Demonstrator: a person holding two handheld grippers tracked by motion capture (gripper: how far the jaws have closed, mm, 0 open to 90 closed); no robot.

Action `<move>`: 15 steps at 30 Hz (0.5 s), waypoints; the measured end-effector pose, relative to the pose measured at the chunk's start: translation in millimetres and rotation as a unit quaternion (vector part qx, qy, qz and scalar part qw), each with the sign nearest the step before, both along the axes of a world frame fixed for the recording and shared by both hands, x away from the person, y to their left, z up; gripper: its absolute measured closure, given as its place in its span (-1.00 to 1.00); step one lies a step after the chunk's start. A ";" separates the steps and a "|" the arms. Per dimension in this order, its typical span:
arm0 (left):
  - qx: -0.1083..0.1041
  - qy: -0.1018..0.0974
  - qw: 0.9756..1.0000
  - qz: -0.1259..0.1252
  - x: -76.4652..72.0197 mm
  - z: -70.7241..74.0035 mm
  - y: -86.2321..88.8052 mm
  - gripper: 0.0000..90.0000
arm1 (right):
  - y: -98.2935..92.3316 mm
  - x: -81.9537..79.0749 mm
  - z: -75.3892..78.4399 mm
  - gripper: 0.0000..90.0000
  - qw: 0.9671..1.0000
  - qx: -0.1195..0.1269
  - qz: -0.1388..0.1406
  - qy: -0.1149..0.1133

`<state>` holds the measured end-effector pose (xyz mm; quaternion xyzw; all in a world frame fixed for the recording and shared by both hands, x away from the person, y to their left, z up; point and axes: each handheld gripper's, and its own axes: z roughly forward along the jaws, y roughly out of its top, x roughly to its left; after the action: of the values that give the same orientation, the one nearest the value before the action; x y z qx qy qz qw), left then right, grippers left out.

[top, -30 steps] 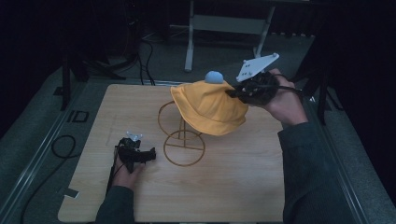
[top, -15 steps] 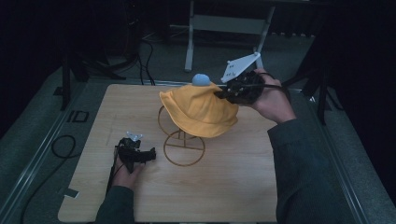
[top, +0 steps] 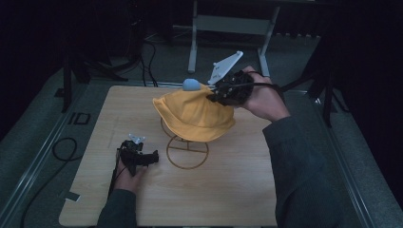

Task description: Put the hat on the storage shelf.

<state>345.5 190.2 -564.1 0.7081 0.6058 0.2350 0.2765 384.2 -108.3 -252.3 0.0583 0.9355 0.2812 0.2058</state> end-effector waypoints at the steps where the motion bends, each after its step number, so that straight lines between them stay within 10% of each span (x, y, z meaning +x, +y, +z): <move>1: 0.000 0.000 1.000 0.000 0.0 0.0 0.0 -1.00 | 3.3 -0.2 -0.2 0.86 1.000 -0.004 0.002 -0.001; 15: 0.000 0.000 1.000 0.000 0.0 0.0 0.0 -1.00 | 44.8 9.5 -8.7 0.83 1.000 -0.024 0.001 0.006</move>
<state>345.5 190.2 -564.1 0.7078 0.6059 0.2351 0.2769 393.7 -63.5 -261.1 0.0540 0.9433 0.2581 0.2014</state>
